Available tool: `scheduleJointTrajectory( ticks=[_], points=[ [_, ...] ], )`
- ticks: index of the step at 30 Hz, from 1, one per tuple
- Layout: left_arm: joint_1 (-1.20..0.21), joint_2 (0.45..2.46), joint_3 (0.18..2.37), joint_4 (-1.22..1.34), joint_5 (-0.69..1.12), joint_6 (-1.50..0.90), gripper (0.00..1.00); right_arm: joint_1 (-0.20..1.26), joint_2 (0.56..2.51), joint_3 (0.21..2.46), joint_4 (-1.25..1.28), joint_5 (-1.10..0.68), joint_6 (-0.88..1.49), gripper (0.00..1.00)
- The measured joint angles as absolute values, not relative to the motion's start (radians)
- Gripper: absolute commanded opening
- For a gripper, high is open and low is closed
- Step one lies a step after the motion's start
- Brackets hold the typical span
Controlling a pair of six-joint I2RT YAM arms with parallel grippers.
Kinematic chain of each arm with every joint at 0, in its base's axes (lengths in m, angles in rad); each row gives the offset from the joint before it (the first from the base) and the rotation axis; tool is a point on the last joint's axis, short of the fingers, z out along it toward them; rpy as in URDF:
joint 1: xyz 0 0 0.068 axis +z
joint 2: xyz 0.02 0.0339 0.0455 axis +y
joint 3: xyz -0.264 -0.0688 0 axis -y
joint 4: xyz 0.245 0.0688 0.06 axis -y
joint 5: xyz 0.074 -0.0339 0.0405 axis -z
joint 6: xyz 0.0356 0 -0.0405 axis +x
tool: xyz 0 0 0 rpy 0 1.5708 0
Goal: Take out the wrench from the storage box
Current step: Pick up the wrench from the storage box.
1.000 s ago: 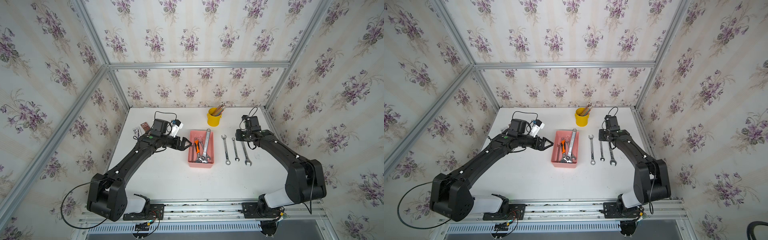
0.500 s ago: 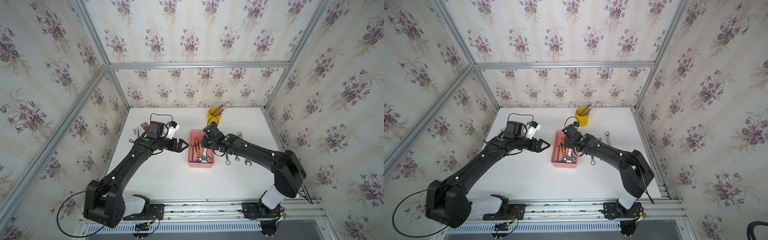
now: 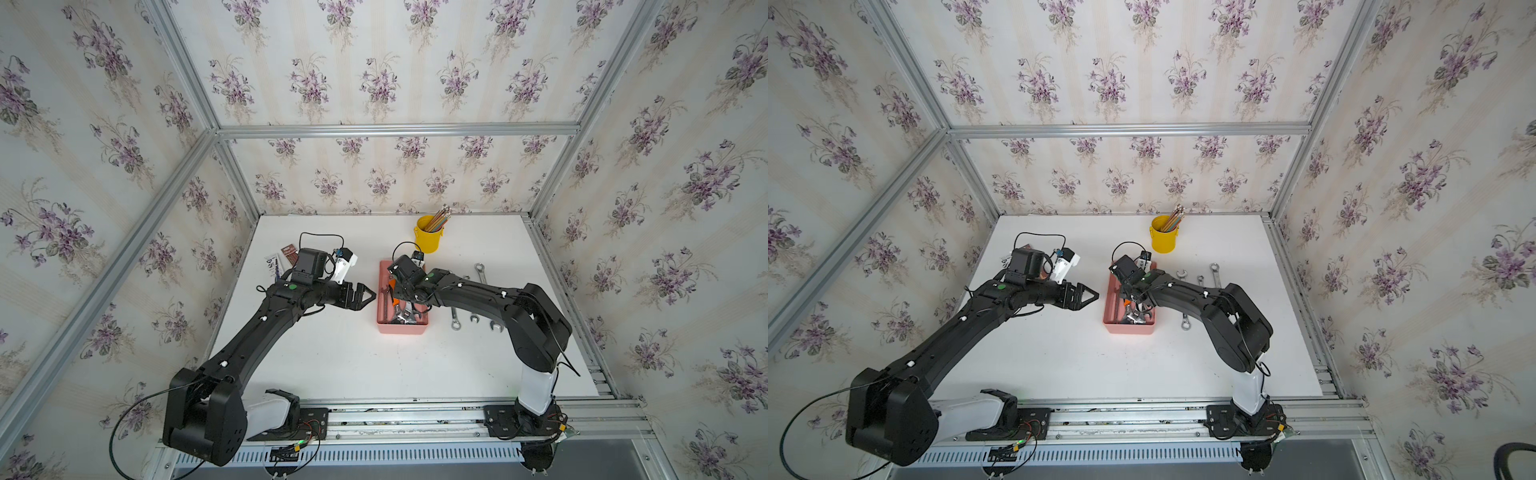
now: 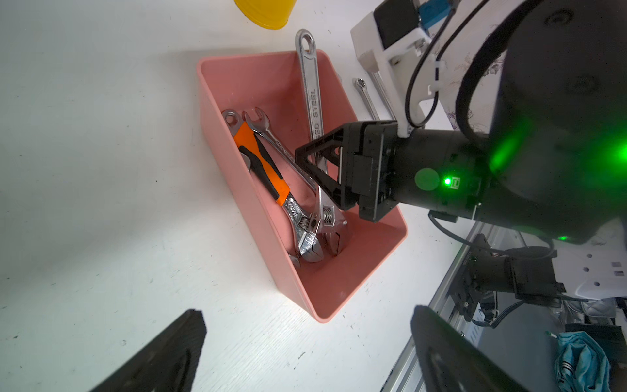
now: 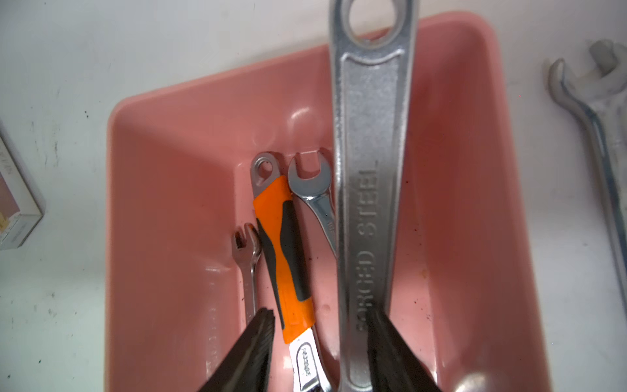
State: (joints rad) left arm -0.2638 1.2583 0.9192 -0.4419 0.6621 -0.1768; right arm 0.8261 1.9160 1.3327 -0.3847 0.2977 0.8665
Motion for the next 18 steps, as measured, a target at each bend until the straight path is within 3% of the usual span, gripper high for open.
scheduleJointTrajectory(
  ticks=[18],
  points=[
    [-0.262, 1.317, 0.945, -0.425, 0.657, -0.183, 0.99, 0.857, 1.863, 1.320, -0.506, 0.327, 0.837, 0.48]
  ],
)
